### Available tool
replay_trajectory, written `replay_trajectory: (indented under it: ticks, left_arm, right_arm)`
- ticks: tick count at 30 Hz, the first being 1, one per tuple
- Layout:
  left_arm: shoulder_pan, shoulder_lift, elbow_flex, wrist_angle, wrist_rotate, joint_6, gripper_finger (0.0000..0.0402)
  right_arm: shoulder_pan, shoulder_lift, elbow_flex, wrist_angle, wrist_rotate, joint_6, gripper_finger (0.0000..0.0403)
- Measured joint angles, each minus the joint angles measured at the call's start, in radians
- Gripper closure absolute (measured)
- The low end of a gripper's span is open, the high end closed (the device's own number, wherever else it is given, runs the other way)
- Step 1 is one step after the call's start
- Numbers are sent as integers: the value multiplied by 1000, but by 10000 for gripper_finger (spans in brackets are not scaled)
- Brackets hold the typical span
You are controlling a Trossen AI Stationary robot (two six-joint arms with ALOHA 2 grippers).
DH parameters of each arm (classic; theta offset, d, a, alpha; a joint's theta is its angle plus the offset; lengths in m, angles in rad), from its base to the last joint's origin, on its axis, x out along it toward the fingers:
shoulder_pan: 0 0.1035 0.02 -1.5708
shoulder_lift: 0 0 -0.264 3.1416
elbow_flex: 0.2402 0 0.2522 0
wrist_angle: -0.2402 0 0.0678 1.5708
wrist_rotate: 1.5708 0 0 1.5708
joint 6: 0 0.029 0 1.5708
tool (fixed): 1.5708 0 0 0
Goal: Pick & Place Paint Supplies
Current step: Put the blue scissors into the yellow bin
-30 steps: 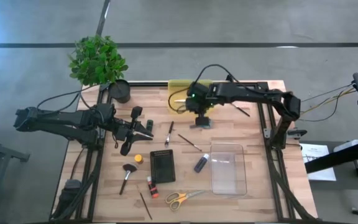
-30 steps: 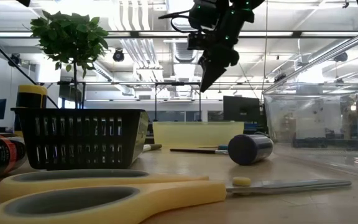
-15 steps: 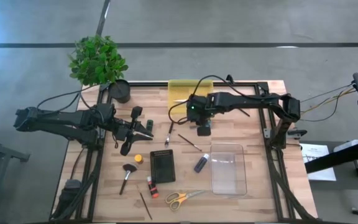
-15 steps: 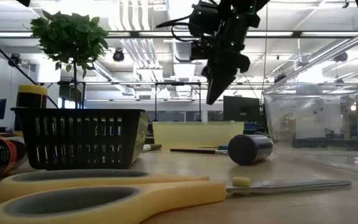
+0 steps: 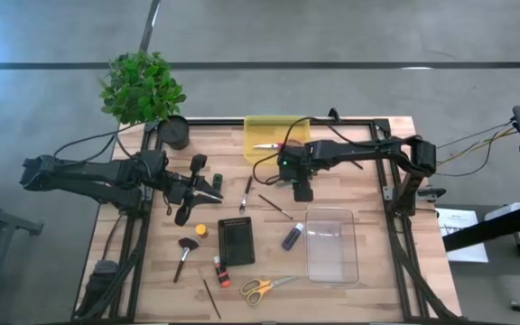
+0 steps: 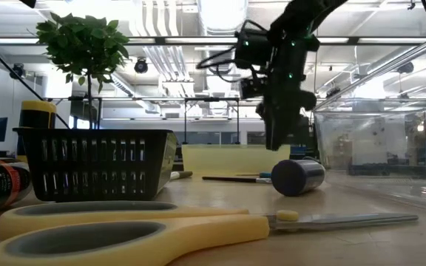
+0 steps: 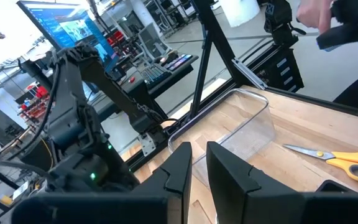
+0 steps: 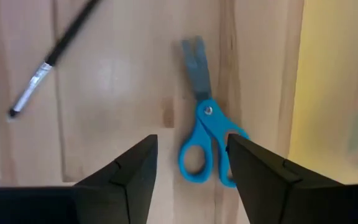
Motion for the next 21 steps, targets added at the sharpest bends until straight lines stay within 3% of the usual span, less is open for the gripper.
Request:
replay_trajectory:
  ticks: [10,21]
  left_arm:
    - [0,0,0,0,0,0,344]
    - [0,0,0,0,0,6,344]
  right_arm:
    - [-71,0,-63,12,26,-1,210]
    - [-77,0,-124,71,8,3,210]
